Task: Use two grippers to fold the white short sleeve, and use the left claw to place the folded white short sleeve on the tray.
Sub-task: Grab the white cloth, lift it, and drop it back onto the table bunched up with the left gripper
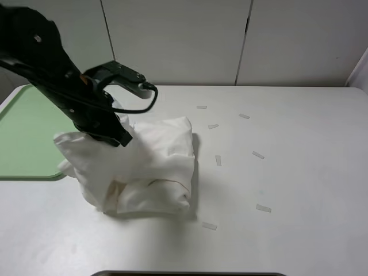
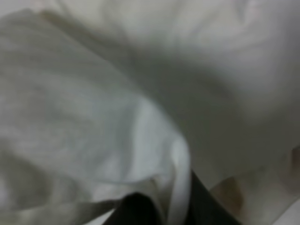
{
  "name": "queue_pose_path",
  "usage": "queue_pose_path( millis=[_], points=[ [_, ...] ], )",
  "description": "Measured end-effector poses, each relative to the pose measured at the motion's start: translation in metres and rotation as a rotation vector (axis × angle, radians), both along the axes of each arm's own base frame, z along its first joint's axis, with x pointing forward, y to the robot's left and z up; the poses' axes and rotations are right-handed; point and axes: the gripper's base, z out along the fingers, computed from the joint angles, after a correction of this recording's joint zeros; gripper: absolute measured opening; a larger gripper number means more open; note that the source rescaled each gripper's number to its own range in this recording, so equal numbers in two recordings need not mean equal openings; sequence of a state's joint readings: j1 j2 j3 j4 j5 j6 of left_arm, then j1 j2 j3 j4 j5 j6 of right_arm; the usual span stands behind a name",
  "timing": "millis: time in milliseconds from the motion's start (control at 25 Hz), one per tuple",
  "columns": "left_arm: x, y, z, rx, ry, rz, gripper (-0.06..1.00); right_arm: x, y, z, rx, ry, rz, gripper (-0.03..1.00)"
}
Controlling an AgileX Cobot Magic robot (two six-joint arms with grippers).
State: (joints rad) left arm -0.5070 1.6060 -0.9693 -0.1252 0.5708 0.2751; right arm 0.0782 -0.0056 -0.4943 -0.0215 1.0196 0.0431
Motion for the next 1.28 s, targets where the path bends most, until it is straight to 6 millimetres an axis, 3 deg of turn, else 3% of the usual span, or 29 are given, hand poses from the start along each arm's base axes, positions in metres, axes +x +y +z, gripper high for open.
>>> queue_pose_path(
  millis=[80,160,200,320,520,600,720,1120,1200,1280],
  points=[
    [-0.001,-0.005,-0.004,0.003,0.009,-0.015,0.02,0.0,0.0,0.0,0.0,0.0,0.0,1.0],
    [-0.006,-0.027,-0.023,0.015,0.024,-0.079,0.02,0.0,0.0,0.0,0.0,0.0,0.0,1.0],
    [-0.006,-0.027,-0.023,0.015,0.024,-0.079,0.02,0.0,0.0,0.0,0.0,0.0,0.0,1.0],
    [-0.01,-0.051,-0.039,0.0,-0.018,-0.14,0.02,0.0,0.0,0.0,0.0,0.0,0.0,1.0],
    [-0.009,-0.065,-0.041,-0.039,-0.092,-0.16,0.02,0.0,0.0,0.0,0.0,0.0,0.0,1.0],
    [-0.002,-0.074,-0.035,-0.113,-0.208,-0.134,0.02,0.0,0.0,0.0,0.0,0.0,0.0,1.0],
    [0.008,-0.079,-0.031,-0.184,-0.308,-0.089,0.02,0.0,0.0,0.0,0.0,0.0,0.0,1.0],
    [0.012,-0.082,-0.053,-0.164,-0.289,-0.082,0.04,0.0,0.0,0.0,0.0,0.0,0.0,1.0],
    [0.013,-0.082,-0.053,-0.169,-0.298,-0.08,0.13,0.0,0.0,0.0,0.0,0.0,0.0,1.0],
    [0.014,-0.083,-0.052,-0.175,-0.307,-0.078,0.34,0.0,0.0,0.0,0.0,0.0,0.0,1.0]
  ],
)
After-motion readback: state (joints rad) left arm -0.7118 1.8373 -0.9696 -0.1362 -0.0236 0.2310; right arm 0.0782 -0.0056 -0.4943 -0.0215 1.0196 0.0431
